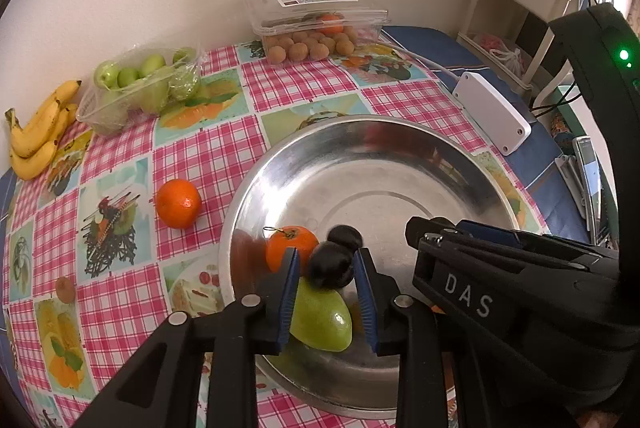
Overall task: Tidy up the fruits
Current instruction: 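Open the right gripper to drop its cherry while the left releases its cherry into the bowl, then withdraw both open grippers from the bowl toward the kiwi and large orange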
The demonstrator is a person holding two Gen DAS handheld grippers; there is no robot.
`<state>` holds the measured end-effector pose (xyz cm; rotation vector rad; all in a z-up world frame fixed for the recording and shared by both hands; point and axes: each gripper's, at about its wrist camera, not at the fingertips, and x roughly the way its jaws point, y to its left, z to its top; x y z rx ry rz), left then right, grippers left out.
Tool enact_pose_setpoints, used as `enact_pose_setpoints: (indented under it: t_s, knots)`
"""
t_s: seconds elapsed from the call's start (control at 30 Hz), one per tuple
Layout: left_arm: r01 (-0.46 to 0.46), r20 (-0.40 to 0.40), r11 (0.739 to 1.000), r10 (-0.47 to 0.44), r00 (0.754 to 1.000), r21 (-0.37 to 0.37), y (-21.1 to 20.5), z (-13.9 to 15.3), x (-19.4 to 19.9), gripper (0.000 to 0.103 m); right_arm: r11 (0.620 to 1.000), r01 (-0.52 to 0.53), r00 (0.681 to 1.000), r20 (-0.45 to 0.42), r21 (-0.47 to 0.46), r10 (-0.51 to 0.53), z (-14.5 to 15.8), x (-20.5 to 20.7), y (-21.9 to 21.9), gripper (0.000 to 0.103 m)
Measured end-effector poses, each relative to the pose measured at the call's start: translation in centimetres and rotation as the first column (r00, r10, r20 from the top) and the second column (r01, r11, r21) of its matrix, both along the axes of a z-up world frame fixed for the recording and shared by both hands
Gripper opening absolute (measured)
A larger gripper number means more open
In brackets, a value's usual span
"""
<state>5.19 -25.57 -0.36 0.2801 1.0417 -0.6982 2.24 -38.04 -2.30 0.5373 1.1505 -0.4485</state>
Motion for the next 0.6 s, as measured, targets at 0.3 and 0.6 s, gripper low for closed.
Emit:
enact_pose_setpoints:
  t_s: [0.3,0.6]
  knots:
    - [-0.011,0.0,1.0,0.011,1.0,-0.014,0.3,0.6,0.2,0.051,1.0,0.004,1.0,0.01,-0.008,-0.004,0.5,-0.3,-0.1,0.039]
    - [-0.121,-0.06,0.993,0.121,0.991,0.002,2.2,0.2,1.9,0.056,1.0,0.02,1.0,0.011,-0.006,-0.02,0.4,-0.4,-0.3,0.039]
